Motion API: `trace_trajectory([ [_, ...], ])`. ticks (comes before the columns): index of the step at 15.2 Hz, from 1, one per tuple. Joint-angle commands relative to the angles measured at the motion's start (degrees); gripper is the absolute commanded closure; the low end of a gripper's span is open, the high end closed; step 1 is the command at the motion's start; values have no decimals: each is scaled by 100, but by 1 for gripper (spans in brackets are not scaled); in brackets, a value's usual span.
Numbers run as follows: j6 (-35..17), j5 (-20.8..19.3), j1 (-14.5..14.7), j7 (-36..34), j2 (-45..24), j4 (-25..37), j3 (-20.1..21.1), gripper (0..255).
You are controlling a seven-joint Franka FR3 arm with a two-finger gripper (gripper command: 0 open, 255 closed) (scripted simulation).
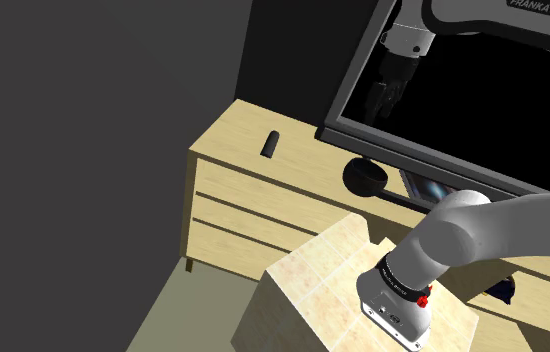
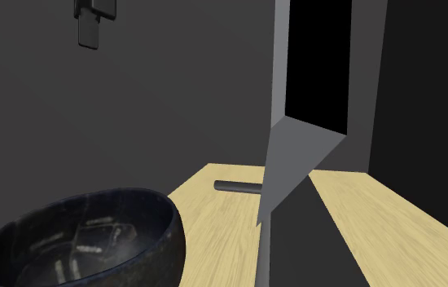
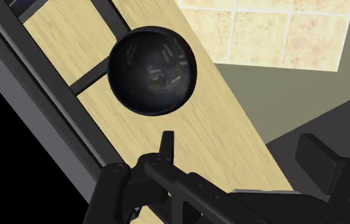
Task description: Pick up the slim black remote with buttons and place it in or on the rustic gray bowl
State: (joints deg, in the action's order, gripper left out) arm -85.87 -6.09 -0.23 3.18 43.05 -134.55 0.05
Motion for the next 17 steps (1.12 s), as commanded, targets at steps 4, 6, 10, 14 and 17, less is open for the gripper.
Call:
trace_trajectory([
  [4, -427, 254, -99, -609, -547, 32, 140, 0],
  [6, -708, 406, -162, -996, -936, 93, 220, 0],
  [10, -1244, 671, -278, -1724, -1756, 306, 345, 0],
  [14, -1733, 894, -379, -2394, -2609, 628, 415, 0],
  [17, -2058, 1042, -441, -2859, -3256, 933, 429, 0],
])
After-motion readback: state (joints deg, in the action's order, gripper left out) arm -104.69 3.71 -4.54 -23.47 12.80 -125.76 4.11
